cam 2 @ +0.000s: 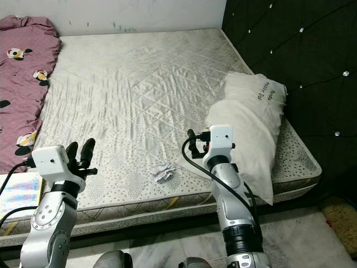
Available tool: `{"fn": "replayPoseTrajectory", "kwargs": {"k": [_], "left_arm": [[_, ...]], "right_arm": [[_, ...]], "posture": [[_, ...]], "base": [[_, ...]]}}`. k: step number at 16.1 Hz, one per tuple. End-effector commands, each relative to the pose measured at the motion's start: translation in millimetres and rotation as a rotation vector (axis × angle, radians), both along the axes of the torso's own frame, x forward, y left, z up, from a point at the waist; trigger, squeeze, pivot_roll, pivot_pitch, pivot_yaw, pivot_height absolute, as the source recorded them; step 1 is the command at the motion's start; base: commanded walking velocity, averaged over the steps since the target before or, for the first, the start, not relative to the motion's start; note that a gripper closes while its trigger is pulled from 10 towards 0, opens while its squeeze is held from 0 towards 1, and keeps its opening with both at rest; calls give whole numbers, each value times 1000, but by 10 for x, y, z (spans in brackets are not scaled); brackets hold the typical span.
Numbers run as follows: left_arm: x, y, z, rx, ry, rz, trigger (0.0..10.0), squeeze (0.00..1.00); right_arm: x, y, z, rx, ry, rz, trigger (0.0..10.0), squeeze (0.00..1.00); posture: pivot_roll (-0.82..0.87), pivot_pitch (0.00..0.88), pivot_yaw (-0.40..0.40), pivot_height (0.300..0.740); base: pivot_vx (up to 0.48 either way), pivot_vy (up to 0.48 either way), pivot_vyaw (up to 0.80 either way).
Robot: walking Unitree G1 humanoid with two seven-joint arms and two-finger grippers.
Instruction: Clean up the room
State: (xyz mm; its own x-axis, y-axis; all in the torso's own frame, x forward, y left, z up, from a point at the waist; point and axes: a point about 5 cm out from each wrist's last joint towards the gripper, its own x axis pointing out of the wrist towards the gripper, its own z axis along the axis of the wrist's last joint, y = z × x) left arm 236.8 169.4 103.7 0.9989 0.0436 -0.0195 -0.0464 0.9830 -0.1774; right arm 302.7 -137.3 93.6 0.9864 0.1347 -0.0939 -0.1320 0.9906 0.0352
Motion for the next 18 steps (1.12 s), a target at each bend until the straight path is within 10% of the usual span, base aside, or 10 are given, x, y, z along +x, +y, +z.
{"fn": "replayPoseTrajectory", "kwargs": {"k": [1, 4, 5, 7, 8, 13, 14, 15, 16, 18], "left_arm": [[-16, 4, 1, -4, -2, -1, 10000, 1000], [-13, 12, -1, -11, -3, -1, 10000, 1000], [-13, 18, 0, -11, -3, 2, 10000, 1000], [-15, 34, -3, 0, 1, 19, 10000, 1000], [-15, 31, -5, -8, 1, 16, 10000, 1000], [-22, 39, -11, -5, 5, 26, 10000, 1000], [-21, 39, -12, -5, 6, 27, 10000, 1000], [-20, 34, -12, -13, 2, 25, 10000, 1000], [-21, 34, -15, -15, 3, 25, 10000, 1000], [-21, 28, -22, -19, 4, 24, 10000, 1000]], "right_arm": [[-3, -11, -20, 2, 9, -4, 10000, 0], [-7, -4, -14, 30, 5, 10, 10000, 20], [-6, -7, -15, 37, 6, 5, 10000, 1000], [-7, -6, -23, 25, 10, 4, 10000, 620], [-19, 1, -25, 44, 6, 7, 0, 0], [-6, -10, -34, 43, 14, 2, 0, 0], [2, -7, -36, 36, 18, 5, 3098, 0], [8, -1, -38, 46, 22, 13, 10000, 0], [12, 5, -34, 62, 21, 21, 10000, 1000], [17, 2, -24, 68, 16, 28, 10000, 1000]], "posture": [[-37, 66, -8, 740], [-36, 70, -9, 740], [-36, 70, -9, 740], [-34, 67, -11, 740], [-33, 69, -12, 740], [-30, 65, -19, 740], [-29, 64, -21, 740], [-29, 61, -24, 740], [-29, 58, -25, 740], [-30, 54, -26, 740]], "base": [[0, 0, 0], [0, 0, 0], [0, 0, 0], [0, 0, 0], [0, 0, 0], [0, 0, 0], [0, 0, 0], [0, 0, 0], [0, 0, 0], [0, 0, 0]]}}
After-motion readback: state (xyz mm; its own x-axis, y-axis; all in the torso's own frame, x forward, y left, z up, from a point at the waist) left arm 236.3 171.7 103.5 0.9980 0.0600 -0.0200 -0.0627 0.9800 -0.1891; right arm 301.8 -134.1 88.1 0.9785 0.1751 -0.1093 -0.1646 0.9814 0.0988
